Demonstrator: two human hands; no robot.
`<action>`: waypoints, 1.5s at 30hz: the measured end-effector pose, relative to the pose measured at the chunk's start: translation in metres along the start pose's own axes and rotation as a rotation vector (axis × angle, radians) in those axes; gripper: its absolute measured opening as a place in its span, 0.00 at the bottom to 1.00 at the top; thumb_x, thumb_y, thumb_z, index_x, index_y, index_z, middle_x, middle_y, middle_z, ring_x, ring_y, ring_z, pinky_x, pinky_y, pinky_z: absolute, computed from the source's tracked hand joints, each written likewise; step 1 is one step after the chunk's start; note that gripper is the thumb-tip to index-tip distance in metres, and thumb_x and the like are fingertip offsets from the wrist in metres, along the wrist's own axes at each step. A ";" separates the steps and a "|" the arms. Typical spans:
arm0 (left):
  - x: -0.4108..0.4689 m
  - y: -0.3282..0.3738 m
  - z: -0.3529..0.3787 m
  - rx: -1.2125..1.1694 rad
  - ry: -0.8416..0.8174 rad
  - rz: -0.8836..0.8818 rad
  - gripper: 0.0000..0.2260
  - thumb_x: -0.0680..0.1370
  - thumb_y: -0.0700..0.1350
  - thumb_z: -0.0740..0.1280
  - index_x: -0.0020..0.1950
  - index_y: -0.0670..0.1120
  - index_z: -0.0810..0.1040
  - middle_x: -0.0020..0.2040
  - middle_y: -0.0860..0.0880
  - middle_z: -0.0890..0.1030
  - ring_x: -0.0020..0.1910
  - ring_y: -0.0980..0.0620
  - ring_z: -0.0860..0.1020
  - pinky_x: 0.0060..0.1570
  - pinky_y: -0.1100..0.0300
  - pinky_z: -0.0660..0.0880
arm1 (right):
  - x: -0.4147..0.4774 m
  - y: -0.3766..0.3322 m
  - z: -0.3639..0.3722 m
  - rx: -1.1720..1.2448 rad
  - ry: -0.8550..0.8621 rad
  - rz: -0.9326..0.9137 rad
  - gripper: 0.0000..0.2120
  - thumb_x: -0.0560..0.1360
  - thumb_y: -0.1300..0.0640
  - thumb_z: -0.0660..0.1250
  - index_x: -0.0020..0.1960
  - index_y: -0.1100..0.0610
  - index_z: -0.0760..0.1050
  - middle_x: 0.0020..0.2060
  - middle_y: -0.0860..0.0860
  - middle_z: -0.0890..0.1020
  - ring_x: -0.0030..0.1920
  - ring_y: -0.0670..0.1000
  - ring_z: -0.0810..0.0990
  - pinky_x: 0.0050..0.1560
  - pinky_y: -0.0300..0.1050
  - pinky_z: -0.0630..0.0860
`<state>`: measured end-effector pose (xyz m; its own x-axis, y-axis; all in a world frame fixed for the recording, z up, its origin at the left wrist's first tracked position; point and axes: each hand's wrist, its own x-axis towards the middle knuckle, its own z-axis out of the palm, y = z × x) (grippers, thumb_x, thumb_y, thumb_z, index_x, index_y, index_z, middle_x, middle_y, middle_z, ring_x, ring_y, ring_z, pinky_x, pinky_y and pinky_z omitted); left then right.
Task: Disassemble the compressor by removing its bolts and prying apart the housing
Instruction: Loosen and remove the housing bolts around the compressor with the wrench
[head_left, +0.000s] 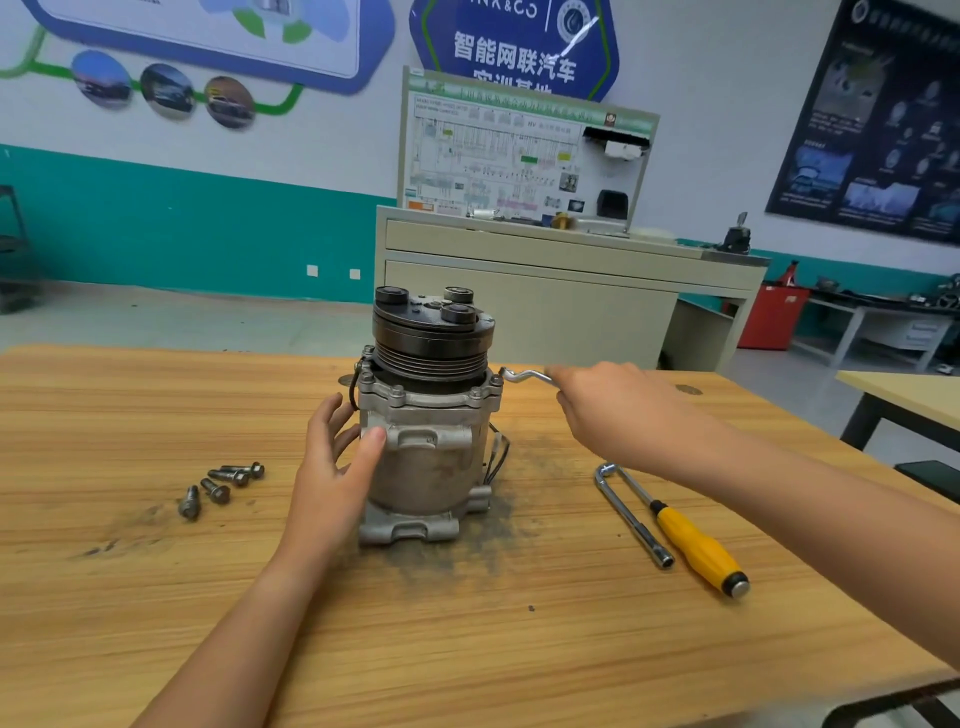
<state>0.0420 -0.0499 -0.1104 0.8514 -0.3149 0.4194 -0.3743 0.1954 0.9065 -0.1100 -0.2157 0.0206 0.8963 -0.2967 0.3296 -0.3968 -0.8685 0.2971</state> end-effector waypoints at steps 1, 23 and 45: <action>0.000 -0.001 0.000 0.002 0.001 -0.002 0.25 0.78 0.49 0.62 0.73 0.53 0.59 0.70 0.54 0.67 0.62 0.60 0.69 0.49 0.73 0.65 | 0.001 -0.003 0.000 -0.017 -0.006 -0.007 0.14 0.79 0.62 0.55 0.64 0.54 0.67 0.29 0.48 0.65 0.29 0.48 0.66 0.24 0.40 0.62; -0.002 -0.001 0.003 0.049 0.034 0.014 0.24 0.78 0.50 0.62 0.73 0.52 0.61 0.68 0.55 0.68 0.61 0.58 0.69 0.45 0.71 0.65 | 0.006 -0.006 0.002 -0.357 -0.085 -0.178 0.17 0.78 0.62 0.53 0.65 0.65 0.61 0.27 0.50 0.66 0.24 0.48 0.65 0.21 0.41 0.59; -0.002 0.003 0.003 0.058 0.008 -0.006 0.20 0.78 0.48 0.62 0.69 0.57 0.61 0.61 0.57 0.71 0.54 0.71 0.70 0.45 0.75 0.66 | 0.030 0.014 0.003 0.386 0.468 0.010 0.10 0.81 0.58 0.53 0.55 0.63 0.69 0.26 0.48 0.69 0.24 0.51 0.67 0.25 0.42 0.56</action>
<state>0.0381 -0.0515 -0.1087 0.8565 -0.3082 0.4141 -0.3899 0.1395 0.9102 -0.0882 -0.2375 0.0321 0.6758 -0.1756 0.7158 -0.2258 -0.9738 -0.0258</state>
